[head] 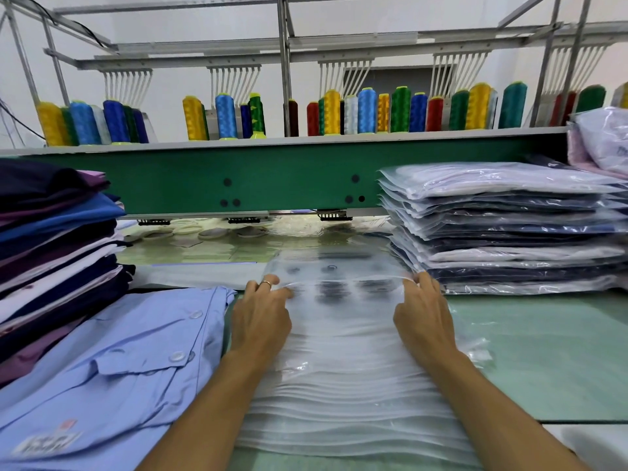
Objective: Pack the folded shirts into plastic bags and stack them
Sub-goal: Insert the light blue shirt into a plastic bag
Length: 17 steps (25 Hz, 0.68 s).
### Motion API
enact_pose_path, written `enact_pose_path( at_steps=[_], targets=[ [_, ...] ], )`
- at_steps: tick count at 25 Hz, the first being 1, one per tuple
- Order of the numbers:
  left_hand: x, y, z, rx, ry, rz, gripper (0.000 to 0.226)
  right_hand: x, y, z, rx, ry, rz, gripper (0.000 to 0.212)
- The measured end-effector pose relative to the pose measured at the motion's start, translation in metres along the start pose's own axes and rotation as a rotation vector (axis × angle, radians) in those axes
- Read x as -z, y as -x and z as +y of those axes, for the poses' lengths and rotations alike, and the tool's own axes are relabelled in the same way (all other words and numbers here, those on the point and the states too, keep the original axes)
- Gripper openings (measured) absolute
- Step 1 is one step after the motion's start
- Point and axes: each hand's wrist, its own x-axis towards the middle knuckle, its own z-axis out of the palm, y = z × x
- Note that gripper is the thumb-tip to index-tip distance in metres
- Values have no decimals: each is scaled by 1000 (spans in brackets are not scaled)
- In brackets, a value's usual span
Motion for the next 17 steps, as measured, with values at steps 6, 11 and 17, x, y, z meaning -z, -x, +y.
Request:
enact_pose_path(
  at_steps=[6,11,17],
  targets=[
    [-4,-1,0,65,-105,-110,53,1,1,-2,-79,163,-17,29],
    [-4,-1,10,26,-123,-92,77,-4,1,-4,-39,236,35,28],
    [2,0,0,-162,41,-142,56,2,0,5,35,134,88,17]
  ],
)
